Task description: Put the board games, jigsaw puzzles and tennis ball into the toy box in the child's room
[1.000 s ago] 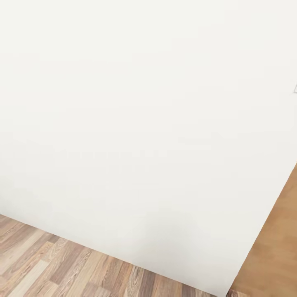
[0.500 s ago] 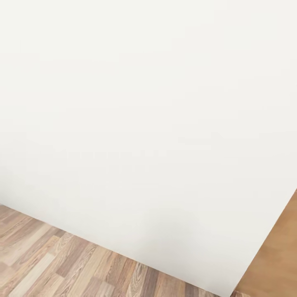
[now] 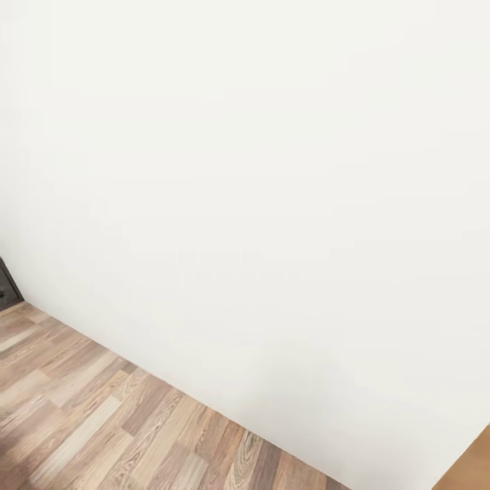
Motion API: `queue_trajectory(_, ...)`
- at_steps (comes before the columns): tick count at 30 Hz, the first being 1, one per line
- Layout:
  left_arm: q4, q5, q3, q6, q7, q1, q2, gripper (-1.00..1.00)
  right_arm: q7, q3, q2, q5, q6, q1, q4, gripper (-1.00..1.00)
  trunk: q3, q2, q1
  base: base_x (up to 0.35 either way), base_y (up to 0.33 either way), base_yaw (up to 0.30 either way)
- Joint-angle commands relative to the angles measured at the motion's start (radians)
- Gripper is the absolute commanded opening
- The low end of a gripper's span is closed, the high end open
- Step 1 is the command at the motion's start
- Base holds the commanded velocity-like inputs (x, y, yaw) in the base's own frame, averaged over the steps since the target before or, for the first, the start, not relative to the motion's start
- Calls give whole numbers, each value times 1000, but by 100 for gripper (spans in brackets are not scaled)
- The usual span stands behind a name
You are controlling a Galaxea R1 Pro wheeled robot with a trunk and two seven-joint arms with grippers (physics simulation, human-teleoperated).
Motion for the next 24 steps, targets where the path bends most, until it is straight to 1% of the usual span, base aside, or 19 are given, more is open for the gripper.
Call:
queue_trajectory(1, -2, 1, 0, 0, 0, 1, 0, 100, -1, 0, 0, -1, -4, -1, 1, 100, -1, 0, 0, 0, 0, 283)
queue_trajectory(6, -2, 3, 2, 0, 0, -5, 1, 100, -1, -2, -1, -1, 1, -1, 1, 100, -1, 0, 0, 0, 0, 285)
queue_trajectory(9, -3, 6, 6, 2, -3, -28, 3, 100, -1, -3, 1, -1, 5, -4, 0, 100, -2, 0, 0, 0, 0, 281)
queue_trajectory(10, -3, 6, 6, 2, -3, -28, 3, 100, -1, -3, 1, -1, 5, -4, 0, 100, -2, 0, 0, 0, 0, 268)
queue_trajectory(12, -3, 13, 14, 4, -6, -52, 4, 100, -1, -3, 2, 1, 6, -8, 0, 100, -2, 0, 0, 0, 0, 211)
queue_trajectory(15, -3, 36, 34, 6, -12, -94, 3, 100, -1, -2, 6, 16, 7, -17, -1, 100, -2, 0, 0, 0, 0, 122)
queue_trajectory(16, -3, 36, 34, 6, -12, -94, 3, 100, -1, -2, 6, 16, 7, -17, -1, 100, -2, 0, 0, 0, 0, 96)
queue_trajectory(17, -3, 44, 40, 6, -13, -110, 3, 100, -2, -2, 7, 26, 7, -21, -3, 100, -2, 0, 0, 0, 0, 77)
queue_trajectory(18, -3, 44, 40, 6, -13, -110, 3, 100, -2, -2, 7, 26, 7, -21, -3, 100, -2, 0, 0, 0, 0, 77)
queue_trajectory(20, -4, 58, 48, 7, -15, -144, 1, 100, -2, -2, 11, 55, 8, -38, -11, 100, -2, 0, 0, 0, 0, 55)
queue_trajectory(21, -4, 58, 48, 7, -15, -144, 1, 100, -2, -2, 11, 55, 8, -38, -11, 100, -2, 0, 0, 0, 0, 49)
queue_trajectory(23, -4, 68, 55, 8, -16, -179, -1, 100, -2, -2, 14, 93, 11, -67, -22, 100, -2, 0, 0, 0, 0, 35)
queue_trajectory(24, -4, 68, 55, 8, -16, -179, -1, 100, -2, -2, 14, 93, 11, -67, -22, 100, -2, 0, 0, 0, 0, 31)
